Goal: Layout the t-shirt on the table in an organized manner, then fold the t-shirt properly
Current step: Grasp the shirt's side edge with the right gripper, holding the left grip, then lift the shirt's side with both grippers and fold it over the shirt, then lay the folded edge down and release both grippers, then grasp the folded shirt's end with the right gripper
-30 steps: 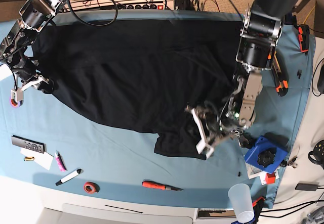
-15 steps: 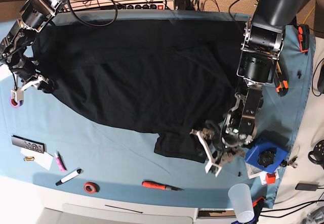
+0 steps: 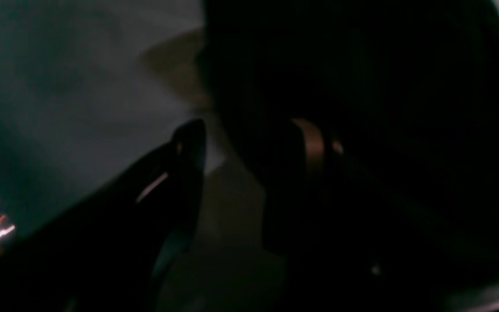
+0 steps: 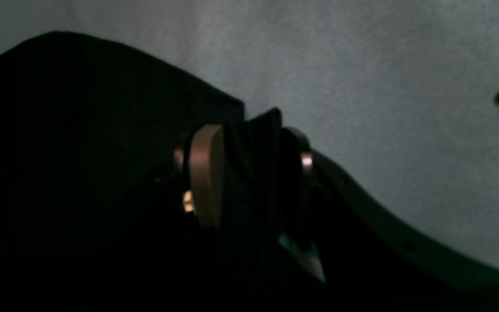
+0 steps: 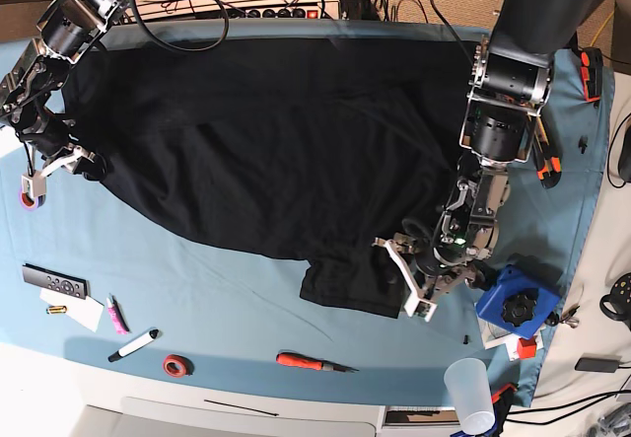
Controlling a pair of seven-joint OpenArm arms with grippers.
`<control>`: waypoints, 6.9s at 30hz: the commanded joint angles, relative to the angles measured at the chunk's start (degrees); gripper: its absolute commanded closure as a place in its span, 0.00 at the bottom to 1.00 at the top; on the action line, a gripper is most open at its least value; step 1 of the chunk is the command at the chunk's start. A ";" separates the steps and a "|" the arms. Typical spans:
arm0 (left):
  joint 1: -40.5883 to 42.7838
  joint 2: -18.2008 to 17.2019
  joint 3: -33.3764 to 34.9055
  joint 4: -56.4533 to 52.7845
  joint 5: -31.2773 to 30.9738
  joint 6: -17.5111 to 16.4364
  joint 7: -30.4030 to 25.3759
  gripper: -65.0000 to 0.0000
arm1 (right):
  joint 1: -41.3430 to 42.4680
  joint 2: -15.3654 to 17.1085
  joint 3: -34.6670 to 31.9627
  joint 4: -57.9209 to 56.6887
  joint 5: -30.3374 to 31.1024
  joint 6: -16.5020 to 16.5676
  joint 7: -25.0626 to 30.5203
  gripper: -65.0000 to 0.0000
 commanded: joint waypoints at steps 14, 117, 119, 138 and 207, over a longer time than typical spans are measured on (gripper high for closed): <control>-2.08 3.06 -0.13 1.64 8.92 1.86 -4.22 1.00 | 0.46 1.81 0.00 0.28 0.33 -0.32 3.61 1.00; 50.12 -2.78 -44.00 67.82 -50.14 -16.87 59.25 1.00 | -5.95 7.50 7.93 0.39 15.69 -0.32 -16.14 1.00; 51.23 -2.78 -44.00 67.80 -50.12 -16.87 59.21 1.00 | -6.88 7.48 7.93 0.39 15.02 -0.32 -16.14 1.00; 52.57 -2.78 -44.02 67.82 -50.21 -17.70 59.41 0.47 | -9.05 8.59 7.98 0.39 20.87 -0.32 -16.14 0.68; 52.37 -12.13 -52.48 68.24 -52.11 -18.51 53.11 0.47 | -7.58 5.75 5.31 0.39 8.79 -0.32 -7.98 1.00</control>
